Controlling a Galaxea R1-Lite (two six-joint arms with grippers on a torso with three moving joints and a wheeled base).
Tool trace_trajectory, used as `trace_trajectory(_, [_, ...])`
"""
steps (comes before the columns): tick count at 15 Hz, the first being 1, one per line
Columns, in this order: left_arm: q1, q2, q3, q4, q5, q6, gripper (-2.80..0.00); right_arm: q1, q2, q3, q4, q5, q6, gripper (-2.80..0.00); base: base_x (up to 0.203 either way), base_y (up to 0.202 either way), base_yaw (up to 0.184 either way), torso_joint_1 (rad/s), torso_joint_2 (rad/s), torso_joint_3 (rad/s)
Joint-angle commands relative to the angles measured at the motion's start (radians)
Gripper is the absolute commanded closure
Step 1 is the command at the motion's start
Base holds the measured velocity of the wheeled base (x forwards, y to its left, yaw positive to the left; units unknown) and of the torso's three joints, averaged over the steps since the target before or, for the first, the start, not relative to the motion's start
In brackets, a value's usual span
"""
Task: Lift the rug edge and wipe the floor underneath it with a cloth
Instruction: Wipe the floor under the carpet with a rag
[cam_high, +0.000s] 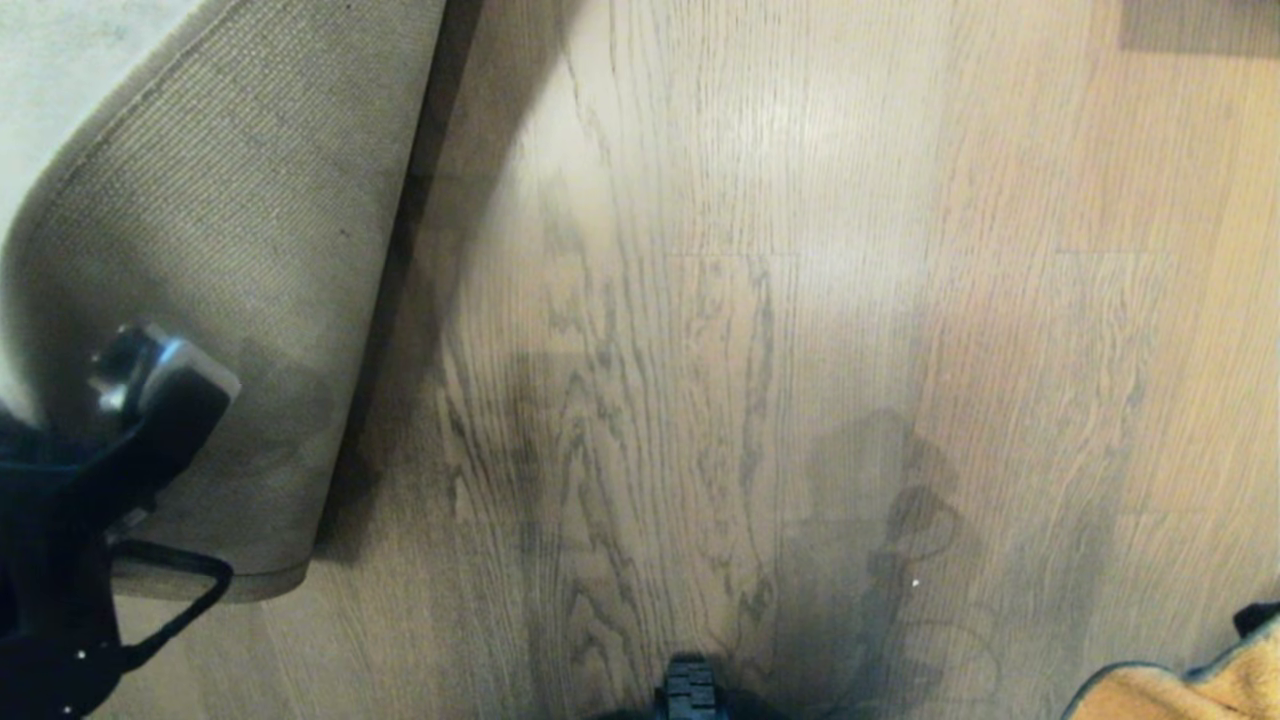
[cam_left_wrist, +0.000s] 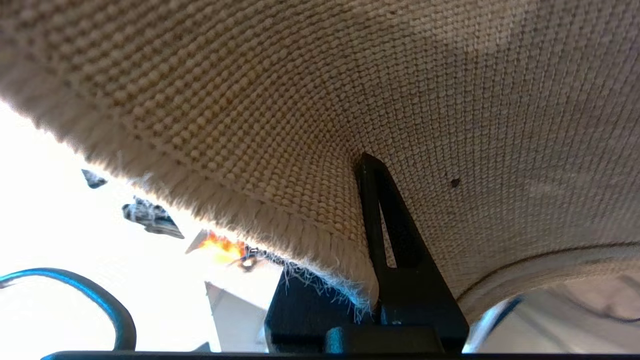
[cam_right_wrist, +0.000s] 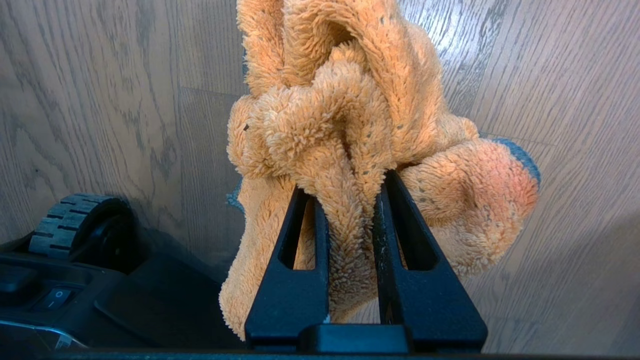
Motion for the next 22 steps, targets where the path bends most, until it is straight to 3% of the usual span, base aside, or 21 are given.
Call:
trace_trajectory(1, [0.004,-0.004,-0.003,-0.007,0.003,0.015,0.00,0.000,0.001,0.000,0.000,0.001,-0.003,0.00,0.000,0.000,0.000,0.000,0.00,0.000])
trace_trajectory(14, [0.005,0.051,-0.065,0.000,-0.002,0.045,0.00,0.000,0.033,-0.055,0.017,0.016,-0.044,0.00,0.000,0.000,0.000,0.000,0.00,0.000])
trace_trajectory(18, [0.005,0.049,-0.064,0.001,0.003,0.049,0.00,0.008,0.178,-0.158,0.009,0.048,-0.042,0.00,0.000,0.000,0.000,0.000,0.00,0.000])
trace_trajectory(22, [0.005,0.037,-0.064,0.000,0.007,0.058,0.00,0.096,0.421,-0.267,-0.047,0.155,-0.043,0.00,0.000,0.000,0.000,0.000,0.00,0.000])
